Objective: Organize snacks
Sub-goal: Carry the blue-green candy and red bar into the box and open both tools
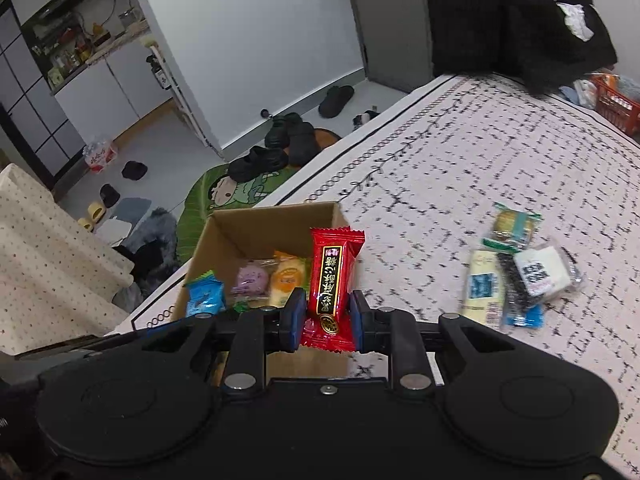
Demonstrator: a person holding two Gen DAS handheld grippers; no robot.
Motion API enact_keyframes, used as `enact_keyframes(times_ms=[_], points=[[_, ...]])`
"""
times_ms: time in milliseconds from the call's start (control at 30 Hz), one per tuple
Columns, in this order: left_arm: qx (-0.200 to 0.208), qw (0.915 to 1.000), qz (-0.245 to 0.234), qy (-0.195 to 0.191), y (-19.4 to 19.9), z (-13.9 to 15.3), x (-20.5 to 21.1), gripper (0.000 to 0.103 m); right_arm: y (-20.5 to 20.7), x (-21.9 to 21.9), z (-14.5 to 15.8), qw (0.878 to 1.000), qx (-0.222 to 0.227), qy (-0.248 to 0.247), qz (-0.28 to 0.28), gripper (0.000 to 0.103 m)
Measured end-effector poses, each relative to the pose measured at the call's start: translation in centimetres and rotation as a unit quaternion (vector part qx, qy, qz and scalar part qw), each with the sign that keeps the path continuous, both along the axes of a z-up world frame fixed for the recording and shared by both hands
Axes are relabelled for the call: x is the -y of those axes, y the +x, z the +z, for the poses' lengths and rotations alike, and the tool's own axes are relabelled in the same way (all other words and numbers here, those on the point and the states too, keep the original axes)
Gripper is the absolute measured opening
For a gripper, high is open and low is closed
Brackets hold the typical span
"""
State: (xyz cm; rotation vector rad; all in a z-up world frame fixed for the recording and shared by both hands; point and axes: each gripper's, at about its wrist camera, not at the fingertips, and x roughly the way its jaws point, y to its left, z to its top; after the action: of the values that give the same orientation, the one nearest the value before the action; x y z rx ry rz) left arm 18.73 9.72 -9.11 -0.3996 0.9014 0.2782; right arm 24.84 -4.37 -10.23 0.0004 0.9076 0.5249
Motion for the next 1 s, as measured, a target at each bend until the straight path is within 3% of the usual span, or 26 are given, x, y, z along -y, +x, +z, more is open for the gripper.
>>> enact_keyframes(times_ms=[500,767,1000], points=[[-0.022,0.9967,0.062,-0.048,-0.1,-2.4,-3.8,0.031,0.7,-2.5,-1.3,1.0,-0.023,-0.015,0.012,0.023],[-0.033,0.9946,0.074,-0.064,-0.2,-2.8,-4.7,0.044,1.0,-2.8,-1.6,0.999,-0.032,-0.013,0.017,0.024],[-0.044,0.9956,0.071,-0.043,-0.2,-2.5,-4.2,0.052,1.3,-2.6,-1.5,0.999,-0.037,0.003,0.024,0.026]])
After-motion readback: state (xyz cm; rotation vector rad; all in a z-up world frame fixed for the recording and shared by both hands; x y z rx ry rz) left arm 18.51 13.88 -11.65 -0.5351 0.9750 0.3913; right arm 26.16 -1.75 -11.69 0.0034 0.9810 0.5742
